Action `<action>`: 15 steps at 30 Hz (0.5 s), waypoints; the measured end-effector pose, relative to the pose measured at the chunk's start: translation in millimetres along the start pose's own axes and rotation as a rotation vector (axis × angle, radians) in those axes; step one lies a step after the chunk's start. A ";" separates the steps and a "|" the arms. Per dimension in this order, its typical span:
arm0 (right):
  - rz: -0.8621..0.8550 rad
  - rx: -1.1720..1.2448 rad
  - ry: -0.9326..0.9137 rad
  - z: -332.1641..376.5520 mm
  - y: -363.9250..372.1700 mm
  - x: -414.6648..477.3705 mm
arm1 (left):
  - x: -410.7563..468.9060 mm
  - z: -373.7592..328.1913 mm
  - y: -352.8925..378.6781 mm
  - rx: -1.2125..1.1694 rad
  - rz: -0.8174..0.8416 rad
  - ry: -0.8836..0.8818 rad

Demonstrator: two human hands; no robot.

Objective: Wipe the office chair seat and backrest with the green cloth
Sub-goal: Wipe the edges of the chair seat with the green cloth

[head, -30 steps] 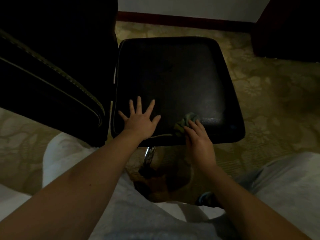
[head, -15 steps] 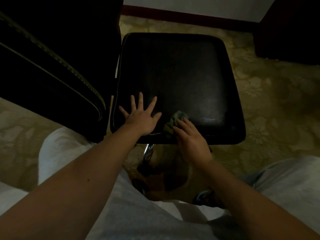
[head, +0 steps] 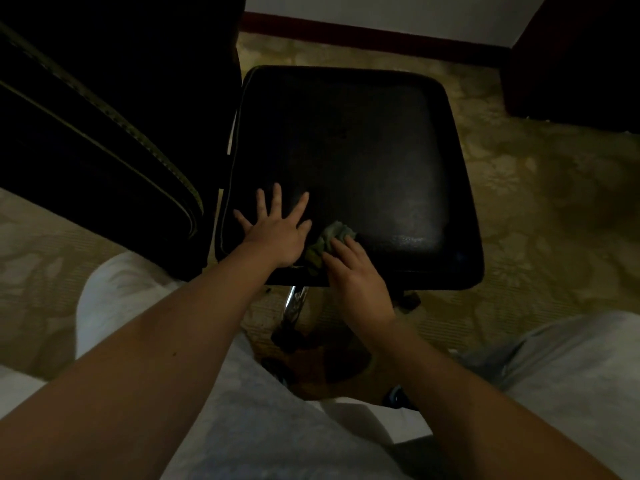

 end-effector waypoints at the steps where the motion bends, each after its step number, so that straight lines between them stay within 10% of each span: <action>1: 0.005 -0.004 -0.027 -6.3 -2.1 -0.9 | 0.0 0.7 -0.8 -0.002 0.004 0.003; 15: 0.044 0.010 0.098 0.3 -4.6 -1.2 | -3.2 -3.8 -5.4 -0.024 0.029 0.002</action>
Point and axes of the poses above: each hand's wrist, its own x-axis towards the middle knuckle, its own y-axis out of the palm, z = x × y, the point moved 1 cm from there along x, towards the middle knuckle, and after that the axes turned 7 degrees about -x, right-handed, at the moved point
